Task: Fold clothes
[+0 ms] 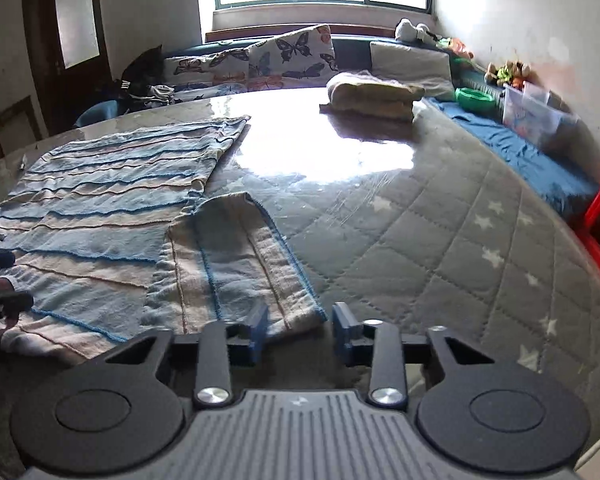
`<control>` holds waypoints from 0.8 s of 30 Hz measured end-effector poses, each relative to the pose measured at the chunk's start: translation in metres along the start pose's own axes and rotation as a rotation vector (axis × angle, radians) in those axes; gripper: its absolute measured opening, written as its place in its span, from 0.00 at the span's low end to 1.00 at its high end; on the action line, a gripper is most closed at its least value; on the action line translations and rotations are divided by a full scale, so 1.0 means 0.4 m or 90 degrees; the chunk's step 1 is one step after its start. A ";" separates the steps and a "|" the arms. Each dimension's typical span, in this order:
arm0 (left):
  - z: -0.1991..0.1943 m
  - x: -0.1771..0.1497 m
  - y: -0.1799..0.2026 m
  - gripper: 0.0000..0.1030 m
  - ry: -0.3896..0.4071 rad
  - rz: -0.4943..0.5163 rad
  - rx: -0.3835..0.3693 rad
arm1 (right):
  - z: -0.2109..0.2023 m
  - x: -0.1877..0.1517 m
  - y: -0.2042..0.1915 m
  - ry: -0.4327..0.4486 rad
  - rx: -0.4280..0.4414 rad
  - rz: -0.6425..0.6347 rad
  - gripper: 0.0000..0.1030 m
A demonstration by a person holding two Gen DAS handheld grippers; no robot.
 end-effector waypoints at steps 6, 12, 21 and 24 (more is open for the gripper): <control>0.027 0.025 0.047 0.57 -0.004 0.020 -0.023 | -0.019 0.004 -0.001 0.026 0.002 0.015 0.08; 0.032 0.019 0.061 0.57 -0.007 0.018 -0.042 | -0.109 0.060 -0.060 0.086 0.025 -0.043 0.06; -0.022 -0.005 -0.075 0.62 0.010 -0.075 0.014 | -0.172 0.118 -0.295 0.123 0.171 -0.173 0.04; -0.029 -0.020 -0.110 0.63 0.005 -0.103 0.028 | -0.132 0.115 -0.382 0.097 0.224 -0.204 0.04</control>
Point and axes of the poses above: each gripper's, at about its wrist camera, not at the fingertips, and z roughly the way its jaws point, y to its right, x to its top, the point moved 7 cm from there along z, roughly the way its jaws point, and after that the axes turned 12 degrees about -y, right-handed, at the moved point
